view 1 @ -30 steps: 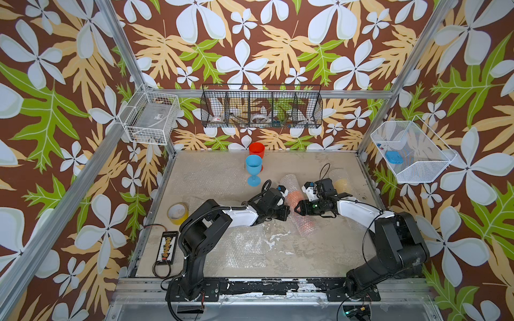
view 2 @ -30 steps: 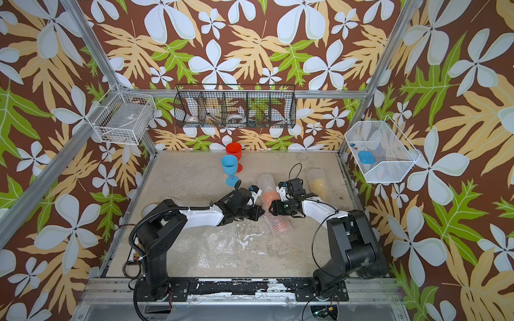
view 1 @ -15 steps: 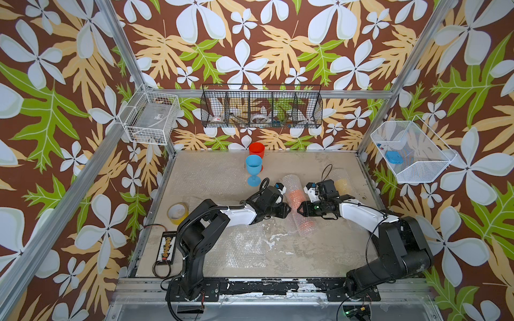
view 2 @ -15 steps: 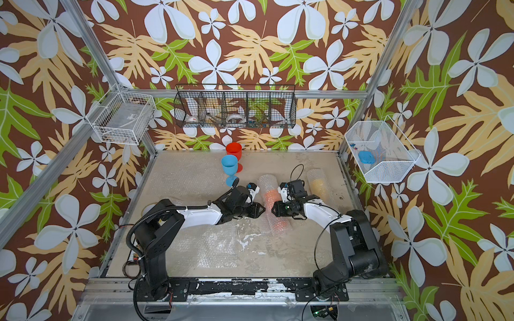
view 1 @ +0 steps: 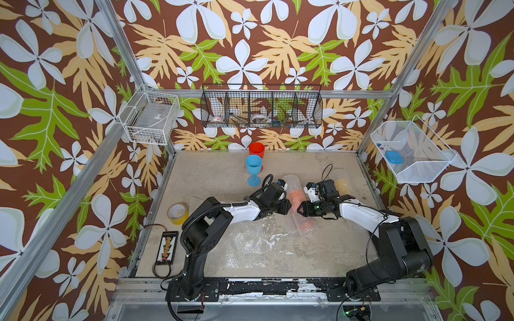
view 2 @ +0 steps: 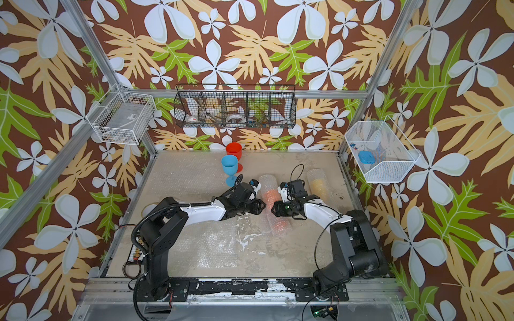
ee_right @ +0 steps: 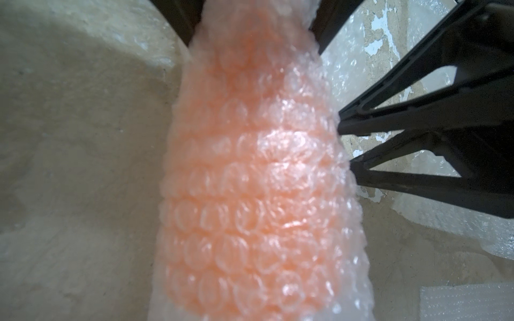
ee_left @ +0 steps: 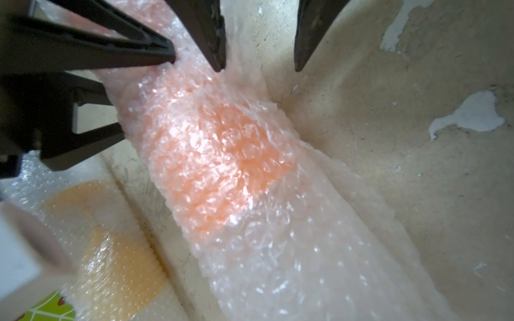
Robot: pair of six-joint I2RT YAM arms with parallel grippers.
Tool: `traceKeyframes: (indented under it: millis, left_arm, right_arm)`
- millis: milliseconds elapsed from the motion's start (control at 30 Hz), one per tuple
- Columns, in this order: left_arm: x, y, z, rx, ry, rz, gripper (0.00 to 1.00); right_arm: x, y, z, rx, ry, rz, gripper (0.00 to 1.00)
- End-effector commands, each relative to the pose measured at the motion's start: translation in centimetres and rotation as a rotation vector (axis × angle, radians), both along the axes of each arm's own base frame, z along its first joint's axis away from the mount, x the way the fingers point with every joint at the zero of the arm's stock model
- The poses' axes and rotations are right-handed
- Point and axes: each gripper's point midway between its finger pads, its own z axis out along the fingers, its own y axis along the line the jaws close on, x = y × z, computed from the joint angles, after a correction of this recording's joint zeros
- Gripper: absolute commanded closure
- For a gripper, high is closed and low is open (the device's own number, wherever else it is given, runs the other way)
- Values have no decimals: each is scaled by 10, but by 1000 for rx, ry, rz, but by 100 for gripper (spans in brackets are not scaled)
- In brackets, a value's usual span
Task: Unpack wine glasses from bubble wrap
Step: Unwrap the bubble wrap at the center of the board.
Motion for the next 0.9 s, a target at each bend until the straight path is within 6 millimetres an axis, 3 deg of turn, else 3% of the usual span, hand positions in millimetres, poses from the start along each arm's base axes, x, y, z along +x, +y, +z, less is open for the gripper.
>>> traceKeyframes:
  millis: [0,433,567,667,867]
  left_arm:
    - [3,6,-5,69,-28,2,57]
    - [-4,-13,-3,74,-39,-32,56]
    - [0,-10,-15,121,-35,-26,62]
    - [1,-10,-17,126,-35,-27,74]
    - [1,-10,-5,115,-56,-28,83]
  right_arm:
    - [4,2,4,14,-15,-3,48]
    - [4,2,5,14,-15,0,47]
    - [2,2,4,13,-12,4,47]
    - [2,1,3,7,-12,4,48]
    - [1,-1,-1,-5,-8,-4,51]
